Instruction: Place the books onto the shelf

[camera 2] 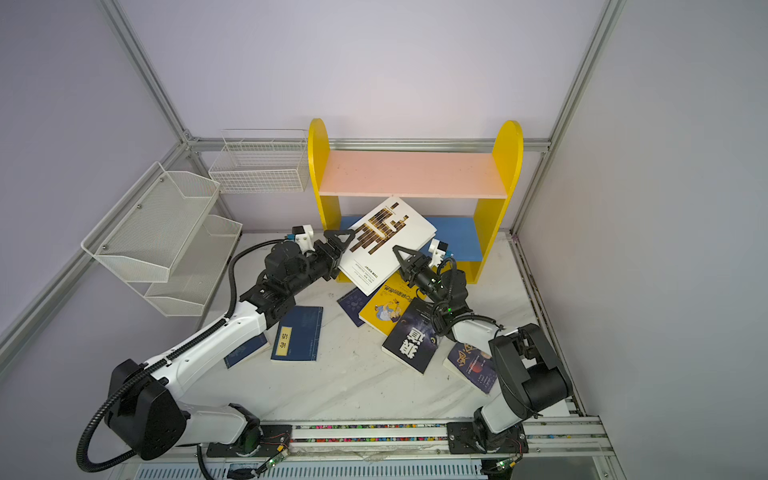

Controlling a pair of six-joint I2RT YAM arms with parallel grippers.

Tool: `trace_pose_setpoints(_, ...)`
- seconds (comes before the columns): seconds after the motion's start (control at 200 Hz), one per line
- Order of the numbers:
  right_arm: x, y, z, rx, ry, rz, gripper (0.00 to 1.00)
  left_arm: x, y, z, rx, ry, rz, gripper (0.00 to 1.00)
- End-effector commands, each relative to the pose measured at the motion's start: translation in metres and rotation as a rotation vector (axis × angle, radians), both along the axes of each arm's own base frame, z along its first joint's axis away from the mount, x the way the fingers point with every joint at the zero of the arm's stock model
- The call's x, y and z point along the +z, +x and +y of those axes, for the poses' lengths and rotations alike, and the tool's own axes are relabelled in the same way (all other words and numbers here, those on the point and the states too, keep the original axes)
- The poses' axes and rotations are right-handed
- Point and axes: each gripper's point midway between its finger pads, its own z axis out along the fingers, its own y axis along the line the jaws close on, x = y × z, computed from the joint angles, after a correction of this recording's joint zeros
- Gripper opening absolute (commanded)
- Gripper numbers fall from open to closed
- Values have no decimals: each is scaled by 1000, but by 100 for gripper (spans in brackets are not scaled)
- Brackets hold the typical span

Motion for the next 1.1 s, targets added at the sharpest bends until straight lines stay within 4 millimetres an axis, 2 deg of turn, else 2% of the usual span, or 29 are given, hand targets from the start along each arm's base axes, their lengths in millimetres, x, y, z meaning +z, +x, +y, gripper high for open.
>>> trace_pose_setpoints(0.0,-1,0,-15,77,-28,27,30,34,-12,28,-32,33,-91,100)
trace_pose_setpoints(0.09,-13,-5,-19,163,-112,59,30,20,-18,42,-92,98,-61,100)
trace_pose_setpoints(0.15,-23,-12,-17,225,-186,76,28,16,-24,45,-167,158,-59,100)
trace_pose_setpoints(0.27,-34,-35,-10,342,-281,96,28,12,-39,35,-366,288,-109,100)
trace_pose_setpoints(0.395,-26,-63,-10,440,-283,58,28,0,-53,21,-540,345,-152,100)
trace_pose_setpoints(0.445,-30,-71,-9,475,-282,59,28,-3,-57,16,-594,331,-163,100)
trace_pose_setpoints(0.465,-23,-77,-10,483,-283,39,28,-5,-59,14,-613,324,-166,100)
trace_pose_setpoints(0.6,-21,-94,-9,536,-287,17,28,-11,-60,8,-659,294,-179,100)
trace_pose_setpoints(0.815,-13,-98,-8,557,-291,-1,28,0,-65,-5,-728,212,-228,100)
trace_pose_setpoints(0.825,-13,-98,-8,556,-288,-1,28,-9,-60,-7,-734,209,-204,100)
trace_pose_setpoints(0.84,-12,-98,-8,556,-285,-2,28,-12,-59,-9,-739,206,-196,100)
trace_pose_setpoints(1.095,2,-103,-3,573,-245,-53,28,-19,-61,-35,-793,181,-193,100)
